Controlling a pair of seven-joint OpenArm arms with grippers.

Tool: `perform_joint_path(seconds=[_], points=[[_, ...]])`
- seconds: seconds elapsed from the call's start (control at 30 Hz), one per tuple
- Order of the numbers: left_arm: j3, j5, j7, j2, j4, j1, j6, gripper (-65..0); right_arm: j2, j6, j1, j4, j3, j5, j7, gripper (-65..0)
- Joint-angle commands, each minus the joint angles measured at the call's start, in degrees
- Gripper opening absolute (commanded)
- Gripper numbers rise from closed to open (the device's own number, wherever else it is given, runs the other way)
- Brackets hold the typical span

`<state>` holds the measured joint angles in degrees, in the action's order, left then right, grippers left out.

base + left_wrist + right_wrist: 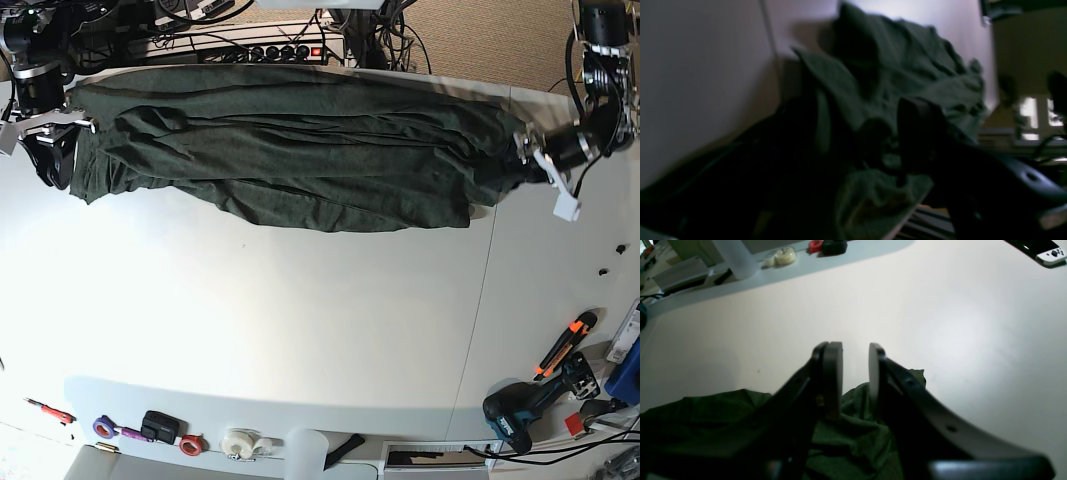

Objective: Layout the t-shirt on the table in an organized manner, then fold the t-shirt properly
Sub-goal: 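Pinch the shirt's end edge with the left gripper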

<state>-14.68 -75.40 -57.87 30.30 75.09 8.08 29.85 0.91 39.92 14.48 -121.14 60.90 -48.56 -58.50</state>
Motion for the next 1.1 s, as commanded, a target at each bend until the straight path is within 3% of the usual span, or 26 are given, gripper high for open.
perform_joint_path(seconds=[0.0, 0.27, 0.57, 1.07], points=[[-0.07, 3.89, -1.01, 0.96, -0.07, 0.46, -1.79, -22.1, -0.74, 0.08, -0.04, -1.01, 0.22, -1.57, 1.44, -50.6], [0.68, 4.04, -3.28, 0.98, -0.07, 0.63, -1.81, -22.1, -0.72, 0.08, -0.04, -1.01, 0.22, -1.57, 1.25, -50.6], [8.66, 5.40, -3.13, 0.85, -0.07, 0.48, -1.81, -22.1, -0.74, 0.08, -0.02, -1.01, 0.22, -1.55, 1.03, -50.5], [8.50, 5.84, -4.31, 0.98, -0.07, 0.50, -1.81, -34.8, -0.72, 0.08, -0.04, -1.01, 0.22, -1.55, 0.74, -50.6]])
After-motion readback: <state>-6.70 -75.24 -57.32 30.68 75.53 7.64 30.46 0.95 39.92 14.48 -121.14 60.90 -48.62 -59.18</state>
